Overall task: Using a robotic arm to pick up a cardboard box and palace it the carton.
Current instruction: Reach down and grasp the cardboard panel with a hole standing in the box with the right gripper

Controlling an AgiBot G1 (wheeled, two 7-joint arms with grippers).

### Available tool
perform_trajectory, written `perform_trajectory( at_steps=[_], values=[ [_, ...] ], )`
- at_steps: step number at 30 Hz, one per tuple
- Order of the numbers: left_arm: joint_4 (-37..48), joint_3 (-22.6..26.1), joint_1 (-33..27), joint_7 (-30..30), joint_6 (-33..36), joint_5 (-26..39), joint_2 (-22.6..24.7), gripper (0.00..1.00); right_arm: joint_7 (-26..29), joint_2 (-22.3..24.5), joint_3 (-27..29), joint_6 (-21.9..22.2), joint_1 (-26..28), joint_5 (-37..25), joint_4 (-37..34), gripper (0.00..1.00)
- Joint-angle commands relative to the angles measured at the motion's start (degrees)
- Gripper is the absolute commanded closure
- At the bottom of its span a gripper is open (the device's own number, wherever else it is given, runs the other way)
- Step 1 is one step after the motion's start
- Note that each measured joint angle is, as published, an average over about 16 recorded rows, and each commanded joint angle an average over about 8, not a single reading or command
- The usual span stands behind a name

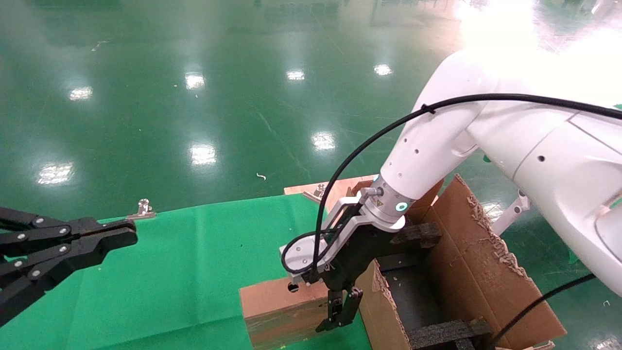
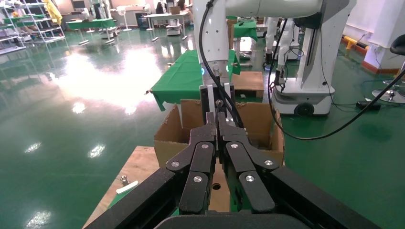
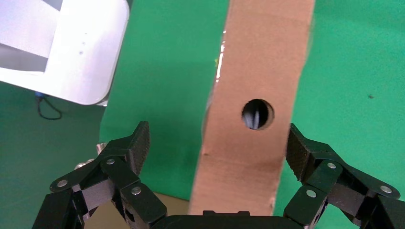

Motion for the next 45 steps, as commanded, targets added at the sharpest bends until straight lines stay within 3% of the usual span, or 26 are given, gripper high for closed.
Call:
perform_trajectory(
  at_steps=[1,2,3,34,45],
  values=[
    [0.00,0.00,0.00,0.00,0.00,0.00,0.00,0.00,-0.81,-0.60,-1.17,0.03,0.35,0.52,-0.99,0.82],
    [0.00,0.00,0.00,0.00,-0.01,0.00,0.00,0.00,-0.91,-0.70,-1.37,0.05,0.44,0.57,-1.13,0.94],
    [0.01,0.00,0.00,0.00,-0.01,0.00,0.00,0.00,-1.02,-0.80,-1.57,0.05,0.53,0.62,-1.28,1.00],
    [0.01,0.00,0.00,0.00,-0.01,-0.01,0.00,0.00,-0.35,0.01,-0.46,0.40,0.15,0.76,-0.25,1.00],
    [0.01,0.00,0.00,0.01,-0.01,-0.02,0.00,0.00,-0.17,2.47,-1.13,0.21,7.94,5.51,0.11,1.00]
  ],
)
